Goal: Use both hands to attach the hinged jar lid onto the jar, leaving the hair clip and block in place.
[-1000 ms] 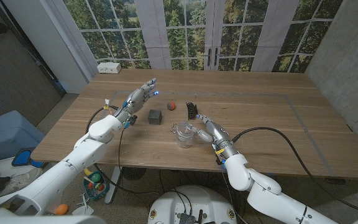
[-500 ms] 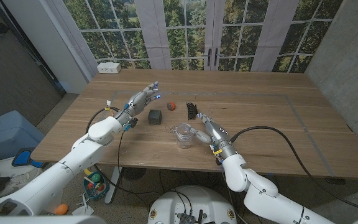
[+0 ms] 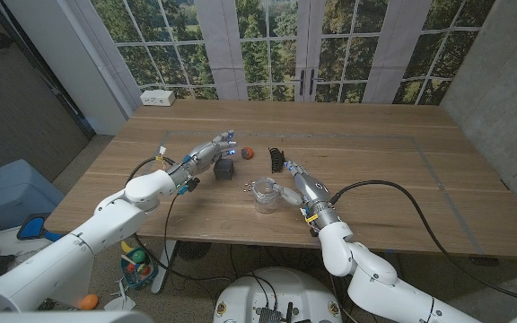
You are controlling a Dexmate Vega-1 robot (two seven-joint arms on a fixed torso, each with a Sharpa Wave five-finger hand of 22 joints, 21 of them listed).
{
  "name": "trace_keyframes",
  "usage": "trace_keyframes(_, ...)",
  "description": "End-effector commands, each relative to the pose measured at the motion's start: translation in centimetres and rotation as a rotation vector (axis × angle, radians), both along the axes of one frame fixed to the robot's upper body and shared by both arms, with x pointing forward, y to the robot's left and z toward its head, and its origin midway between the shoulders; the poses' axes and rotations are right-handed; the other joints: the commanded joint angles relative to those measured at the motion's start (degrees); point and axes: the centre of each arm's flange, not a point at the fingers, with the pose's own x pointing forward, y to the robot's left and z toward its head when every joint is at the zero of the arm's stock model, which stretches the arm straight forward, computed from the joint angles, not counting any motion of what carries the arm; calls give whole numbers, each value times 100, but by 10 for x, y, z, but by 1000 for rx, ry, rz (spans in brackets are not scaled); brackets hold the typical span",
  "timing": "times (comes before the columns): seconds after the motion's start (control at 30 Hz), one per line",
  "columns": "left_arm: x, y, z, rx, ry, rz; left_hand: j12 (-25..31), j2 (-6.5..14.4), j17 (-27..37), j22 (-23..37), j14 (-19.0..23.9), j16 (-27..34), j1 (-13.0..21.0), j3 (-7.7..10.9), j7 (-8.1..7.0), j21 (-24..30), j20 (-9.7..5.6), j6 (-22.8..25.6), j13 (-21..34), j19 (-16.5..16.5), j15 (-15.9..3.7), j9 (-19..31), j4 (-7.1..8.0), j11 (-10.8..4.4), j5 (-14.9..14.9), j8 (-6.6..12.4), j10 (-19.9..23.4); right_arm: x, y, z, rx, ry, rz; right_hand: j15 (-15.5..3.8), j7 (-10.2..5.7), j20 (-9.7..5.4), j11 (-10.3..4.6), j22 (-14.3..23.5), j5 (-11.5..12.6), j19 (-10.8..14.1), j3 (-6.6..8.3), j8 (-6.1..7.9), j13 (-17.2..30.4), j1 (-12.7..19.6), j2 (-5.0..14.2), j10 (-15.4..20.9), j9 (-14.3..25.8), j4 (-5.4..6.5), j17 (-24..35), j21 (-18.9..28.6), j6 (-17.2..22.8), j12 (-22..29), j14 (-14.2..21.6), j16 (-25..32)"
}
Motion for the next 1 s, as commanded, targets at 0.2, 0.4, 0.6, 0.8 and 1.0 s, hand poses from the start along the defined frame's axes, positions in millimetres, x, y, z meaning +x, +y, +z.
trace_keyframes(0.2,-24,11,0,235,-2,206,26,-246,26,10,-275,-28,205,-90,-125,-198,-158,-65,27,-177,-37,22,6,31,-27,112,-262,4,-6,-2,-6,-15,-30,-32,-43,-27,7,17,51,64,140,73,21,218,-5,-6,10,-87,-7,-19,23,36,-2,35)
trace_keyframes(0.4,-37,11,7,320,-113,320,87,-381,28,22,-347,8,345,-140,-185,-385,51,185,26,-364,16,22,37,23,-45,229,-217,6,-7,-2,-3,-15,-32,-39,-43,-35,7,18,53,83,157,86,21,295,-8,1,11,-82,-22,-30,34,45,2,40)
trace_keyframes(0.6,-60,4,17,283,-406,434,246,-21,8,42,281,129,237,-262,-150,-489,-54,1110,5,15,-237,14,159,-150,-53,367,631,8,-6,-4,-5,-19,-27,-44,-46,-45,8,19,51,105,170,95,21,354,-5,9,11,-73,-35,-37,49,53,10,46)
trace_keyframes(0.8,-77,-10,15,309,-568,370,304,264,-2,50,1080,162,416,-284,-347,-408,-3,1958,0,811,-356,13,124,-314,-48,433,1483,8,-7,-5,-2,-28,-36,-68,-32,-57,7,19,47,121,177,105,20,398,1,36,11,-60,-46,-45,71,67,23,54)
trace_keyframes(1.0,-81,-16,3,401,-606,308,309,768,-7,63,1342,129,605,-151,-227,-454,290,2269,-4,910,-313,13,119,-296,-11,365,1868,8,-7,-7,-12,-26,-42,-61,-25,-56,11,20,42,130,181,109,20,434,4,37,11,-49,-56,-55,81,70,31,59)
